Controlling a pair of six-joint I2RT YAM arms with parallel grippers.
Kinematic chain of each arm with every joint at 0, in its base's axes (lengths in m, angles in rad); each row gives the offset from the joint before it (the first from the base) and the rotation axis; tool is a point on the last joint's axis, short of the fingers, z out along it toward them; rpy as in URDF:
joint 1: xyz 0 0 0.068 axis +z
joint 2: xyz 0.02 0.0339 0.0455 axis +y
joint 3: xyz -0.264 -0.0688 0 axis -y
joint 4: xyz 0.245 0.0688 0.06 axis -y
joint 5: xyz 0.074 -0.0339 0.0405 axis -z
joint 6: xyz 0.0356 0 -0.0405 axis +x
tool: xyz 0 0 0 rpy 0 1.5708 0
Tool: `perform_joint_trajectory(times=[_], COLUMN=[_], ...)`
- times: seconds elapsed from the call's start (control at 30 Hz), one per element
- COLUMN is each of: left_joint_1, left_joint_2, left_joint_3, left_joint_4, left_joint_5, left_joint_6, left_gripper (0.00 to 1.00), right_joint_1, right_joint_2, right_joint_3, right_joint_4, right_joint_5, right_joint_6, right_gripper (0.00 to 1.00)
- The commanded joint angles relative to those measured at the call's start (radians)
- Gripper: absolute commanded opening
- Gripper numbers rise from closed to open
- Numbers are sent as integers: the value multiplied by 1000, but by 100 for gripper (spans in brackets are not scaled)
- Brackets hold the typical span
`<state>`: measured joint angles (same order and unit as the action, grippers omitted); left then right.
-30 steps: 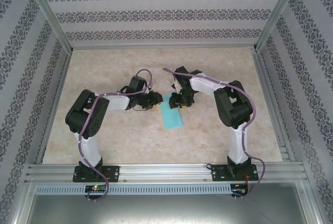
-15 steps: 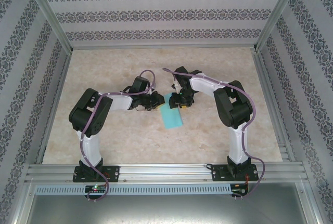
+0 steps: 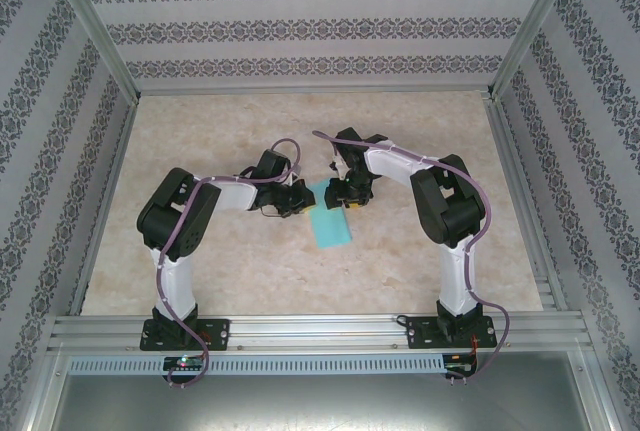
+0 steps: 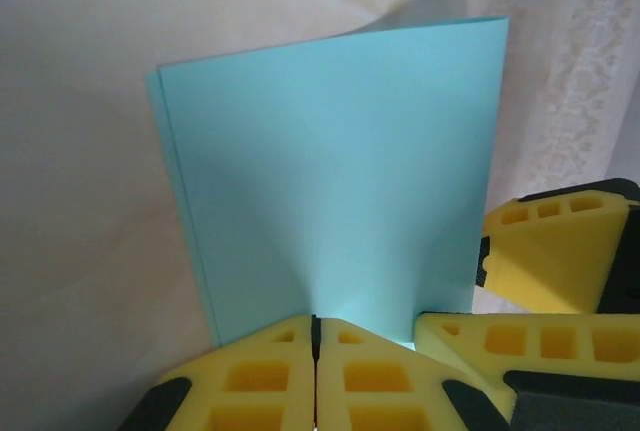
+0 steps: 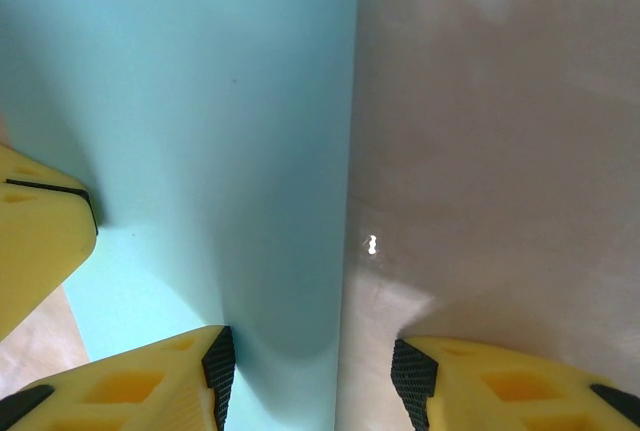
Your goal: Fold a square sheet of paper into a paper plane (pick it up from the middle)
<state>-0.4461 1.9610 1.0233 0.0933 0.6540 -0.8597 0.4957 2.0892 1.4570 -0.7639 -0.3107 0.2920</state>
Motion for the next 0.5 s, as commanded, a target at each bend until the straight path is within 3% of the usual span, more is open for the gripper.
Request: perform_joint_trajectory(times=[0.0, 0.2, 0.47], left_joint_1=[-16, -17, -19], left_joint_2=[14, 53, 77], left_joint_3=[29, 38, 4], left_joint_4=[-169, -300, -286], left_joint_5=[-49, -142, -167], left_joint_6=[51, 85, 94], left_gripper=[7, 0, 0], right_joint_1=[29, 31, -10], right_joint_2=[125, 49, -217], right_joint_3=[-76, -73, -151], right_joint_4=[66, 80, 161], right_joint_5=[62, 1, -48], right_joint_6=[4, 13, 94], right_gripper=[52, 52, 53])
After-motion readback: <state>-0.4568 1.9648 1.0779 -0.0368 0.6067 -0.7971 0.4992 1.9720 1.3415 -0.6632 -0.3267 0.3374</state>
